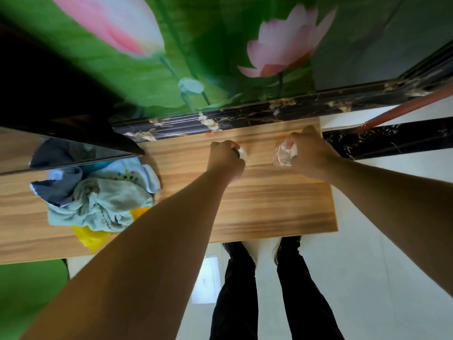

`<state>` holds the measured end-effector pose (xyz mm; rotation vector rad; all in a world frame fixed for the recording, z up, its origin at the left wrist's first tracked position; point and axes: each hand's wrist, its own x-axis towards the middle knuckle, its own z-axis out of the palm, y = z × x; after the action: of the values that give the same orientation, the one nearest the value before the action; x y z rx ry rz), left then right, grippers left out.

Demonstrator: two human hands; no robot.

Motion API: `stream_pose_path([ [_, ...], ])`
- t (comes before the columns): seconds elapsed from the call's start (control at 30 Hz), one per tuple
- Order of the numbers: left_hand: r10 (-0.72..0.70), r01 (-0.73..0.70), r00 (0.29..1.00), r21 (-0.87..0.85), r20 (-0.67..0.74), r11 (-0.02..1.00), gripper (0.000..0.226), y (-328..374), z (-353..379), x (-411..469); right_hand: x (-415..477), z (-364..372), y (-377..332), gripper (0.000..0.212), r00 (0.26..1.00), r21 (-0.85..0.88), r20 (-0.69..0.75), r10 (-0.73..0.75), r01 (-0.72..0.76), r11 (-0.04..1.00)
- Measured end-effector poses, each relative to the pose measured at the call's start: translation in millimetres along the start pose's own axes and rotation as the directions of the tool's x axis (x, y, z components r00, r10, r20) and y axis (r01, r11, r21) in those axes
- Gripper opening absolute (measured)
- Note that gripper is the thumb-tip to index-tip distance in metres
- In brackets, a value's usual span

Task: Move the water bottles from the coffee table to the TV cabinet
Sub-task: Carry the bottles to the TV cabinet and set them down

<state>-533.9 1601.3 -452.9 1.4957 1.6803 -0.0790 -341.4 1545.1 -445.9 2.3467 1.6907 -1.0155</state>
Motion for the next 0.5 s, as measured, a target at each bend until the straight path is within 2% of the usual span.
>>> stream_pose_path([
  [0.13,-0.032,0.032,0.998,-0.001,0.045,0.999,0.036,-9.5,4.7,9.5,9.9,11.8,-0.5,0.047,1.000,-0.018,0.014,-0.009,0.009,1.000],
  [0.27,-0.052,0.054,0.998,-0.040,0.036,0.998,0.041,-14.5,2.4,13.2,17.4,12.2,-5.2,0.044,1.000,0.015,0.025,-0.002,0.001,1.000],
  [0.37,-0.051,0.053,0.997,-0.055,0.051,0.997,0.045,-12.4,0.6,3.9,12.9,7.6,-9.5,0.046,0.999,-0.032,0.045,0.025,-0.023,0.999],
  [0.5,-0.054,0.061,0.996,-0.099,0.068,0.993,0.043,-7.7,-12.4,-12.9,2.1,-12.8,-16.9,0.045,0.993,-0.151,0.119,-0.020,0.038,0.988],
])
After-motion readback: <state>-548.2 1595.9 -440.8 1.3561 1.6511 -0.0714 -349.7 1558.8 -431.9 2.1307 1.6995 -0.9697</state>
